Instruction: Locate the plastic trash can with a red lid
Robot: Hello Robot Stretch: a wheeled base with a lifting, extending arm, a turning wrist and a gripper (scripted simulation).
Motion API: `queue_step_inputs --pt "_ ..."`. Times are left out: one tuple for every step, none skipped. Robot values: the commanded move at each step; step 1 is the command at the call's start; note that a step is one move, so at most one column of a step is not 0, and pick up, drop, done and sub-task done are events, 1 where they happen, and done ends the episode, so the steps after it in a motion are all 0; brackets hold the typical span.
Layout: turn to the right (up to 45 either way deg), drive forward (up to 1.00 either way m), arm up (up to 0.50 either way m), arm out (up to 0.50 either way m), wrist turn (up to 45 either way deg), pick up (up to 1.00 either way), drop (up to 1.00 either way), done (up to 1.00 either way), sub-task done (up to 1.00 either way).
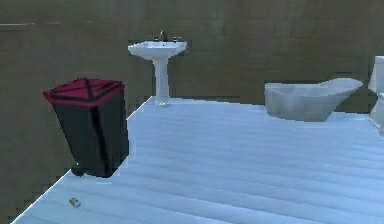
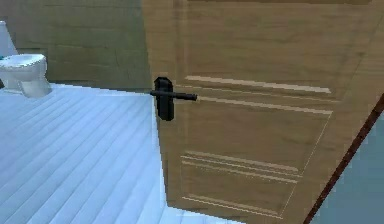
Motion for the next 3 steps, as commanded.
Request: queue_step_inputs --pt "0.0 0.55 0.0 0.0 0.0 0.0 0.0 0.0 0.0" --pt "-42.0 0.0 0.0 0.0 0.0 0.0 0.0 0.0 0.0" --pt "0.0 0.3 0.0 0.0 0.0 0.0 0.0 0.0 0.0"
